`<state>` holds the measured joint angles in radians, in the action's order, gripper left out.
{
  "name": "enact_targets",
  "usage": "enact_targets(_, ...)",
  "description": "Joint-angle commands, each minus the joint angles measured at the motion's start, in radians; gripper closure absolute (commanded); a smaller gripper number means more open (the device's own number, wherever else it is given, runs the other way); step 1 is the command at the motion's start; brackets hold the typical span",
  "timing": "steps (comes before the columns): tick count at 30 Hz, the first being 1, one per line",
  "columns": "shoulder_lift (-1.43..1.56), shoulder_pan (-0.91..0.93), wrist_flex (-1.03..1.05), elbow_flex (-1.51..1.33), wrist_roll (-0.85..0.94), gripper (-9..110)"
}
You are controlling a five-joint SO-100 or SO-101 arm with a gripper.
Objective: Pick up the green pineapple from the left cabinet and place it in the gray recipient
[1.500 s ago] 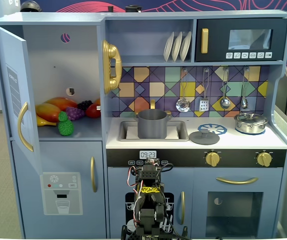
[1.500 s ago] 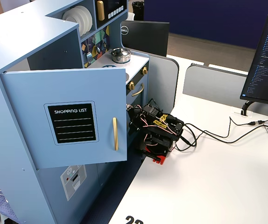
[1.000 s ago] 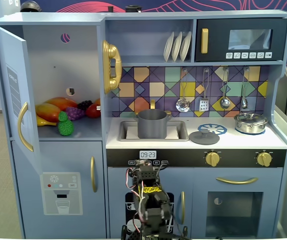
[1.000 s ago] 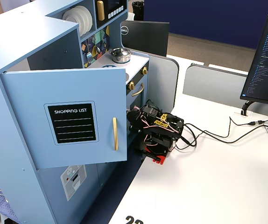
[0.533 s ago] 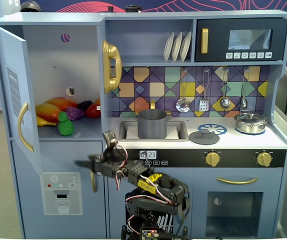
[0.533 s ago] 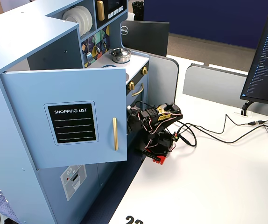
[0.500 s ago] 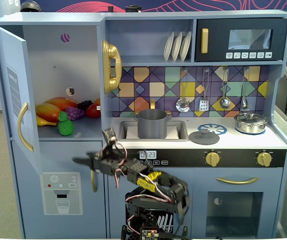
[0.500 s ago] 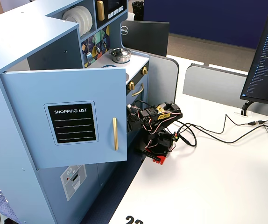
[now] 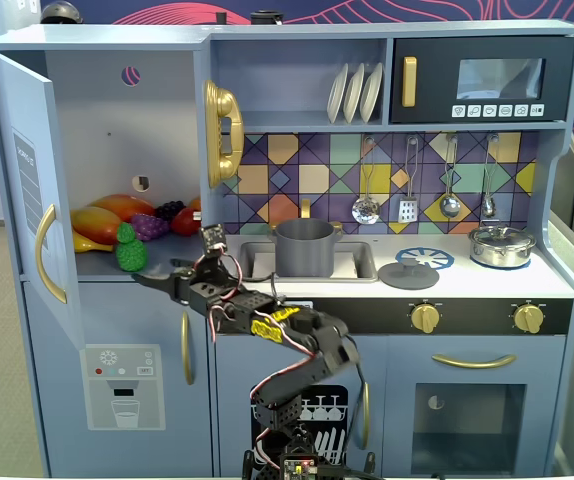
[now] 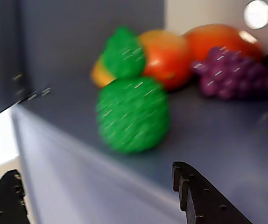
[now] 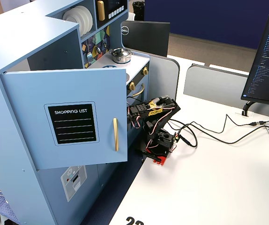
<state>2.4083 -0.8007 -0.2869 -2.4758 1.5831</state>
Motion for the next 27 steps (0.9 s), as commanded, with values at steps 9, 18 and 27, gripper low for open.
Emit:
enact_targets(9,-0.268,0.018,-0.058,0.29,0.02,64)
enact_targets(18,-0.54,0.008,-0.097,0.555,0.021,64)
enact_targets(27,-0.761,-0.049,-0.081,0.798,0.035,101)
